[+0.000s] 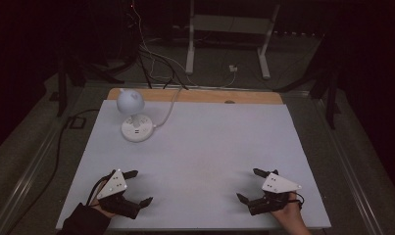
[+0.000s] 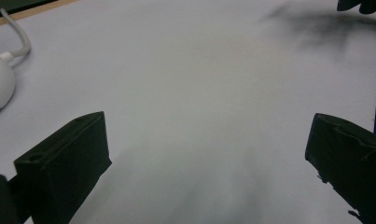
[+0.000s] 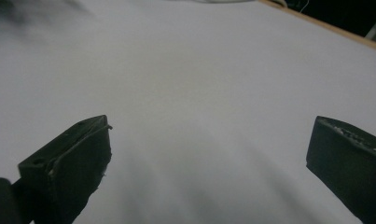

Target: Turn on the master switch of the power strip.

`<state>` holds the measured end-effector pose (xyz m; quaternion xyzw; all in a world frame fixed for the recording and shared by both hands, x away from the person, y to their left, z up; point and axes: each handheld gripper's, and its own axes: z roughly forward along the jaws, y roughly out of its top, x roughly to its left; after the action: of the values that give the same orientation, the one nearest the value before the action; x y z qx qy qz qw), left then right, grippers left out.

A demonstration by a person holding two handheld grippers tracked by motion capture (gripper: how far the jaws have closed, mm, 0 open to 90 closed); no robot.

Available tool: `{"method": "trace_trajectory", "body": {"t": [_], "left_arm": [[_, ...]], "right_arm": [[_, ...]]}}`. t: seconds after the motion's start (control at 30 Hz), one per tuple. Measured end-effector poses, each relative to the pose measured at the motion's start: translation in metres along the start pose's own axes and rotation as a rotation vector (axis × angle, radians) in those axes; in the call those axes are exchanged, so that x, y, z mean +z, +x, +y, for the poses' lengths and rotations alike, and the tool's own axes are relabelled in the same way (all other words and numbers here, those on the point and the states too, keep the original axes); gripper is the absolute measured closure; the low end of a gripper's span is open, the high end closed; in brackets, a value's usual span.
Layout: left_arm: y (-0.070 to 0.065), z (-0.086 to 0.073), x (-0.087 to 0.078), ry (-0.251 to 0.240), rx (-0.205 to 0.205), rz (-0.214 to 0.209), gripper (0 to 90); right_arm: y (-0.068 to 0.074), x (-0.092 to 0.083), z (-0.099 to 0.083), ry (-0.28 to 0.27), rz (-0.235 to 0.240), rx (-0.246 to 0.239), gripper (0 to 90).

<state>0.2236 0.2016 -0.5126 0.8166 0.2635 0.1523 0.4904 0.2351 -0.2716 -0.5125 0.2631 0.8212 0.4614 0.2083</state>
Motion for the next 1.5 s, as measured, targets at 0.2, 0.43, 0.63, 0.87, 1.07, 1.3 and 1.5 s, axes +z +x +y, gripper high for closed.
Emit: {"method": "trace_trajectory", "body": {"t": [0.2, 0.43, 0.63, 0.87, 1.07, 1.3, 1.5], "left_arm": [[-0.001, 0.0, 0.002, 0.018, 0.007, -0.008, 0.2], [-0.002, 0.001, 0.003, 0.021, 0.018, -0.02, 0.2], [-0.001, 0.002, 0.003, 0.02, 0.015, -0.021, 0.3], [-0.003, 0.003, 0.002, 0.033, 0.029, -0.052, 0.2], [-0.003, 0.005, 0.002, 0.022, 0.021, -0.072, 0.3], [-0.005, 0.011, 0.002, 0.019, 0.022, -0.107, 0.3], [-0.007, 0.016, 0.004, 0.022, 0.032, -0.134, 0.3]], "right_arm": [[-0.003, 0.0, -0.001, 0.008, -0.006, 0.013, 0.0], [-0.002, -0.003, 0.0, -0.008, -0.009, 0.016, 0.0], [0.001, -0.004, 0.001, -0.013, -0.013, 0.008, 0.0], [0.0, -0.004, 0.002, -0.018, -0.017, 0.011, 0.0], [0.001, -0.004, 0.002, -0.018, -0.011, 0.011, 0.0], [0.002, -0.004, 0.004, -0.023, -0.009, 0.013, 0.0], [0.002, -0.005, 0.005, -0.026, -0.019, 0.009, 0.0]]}}
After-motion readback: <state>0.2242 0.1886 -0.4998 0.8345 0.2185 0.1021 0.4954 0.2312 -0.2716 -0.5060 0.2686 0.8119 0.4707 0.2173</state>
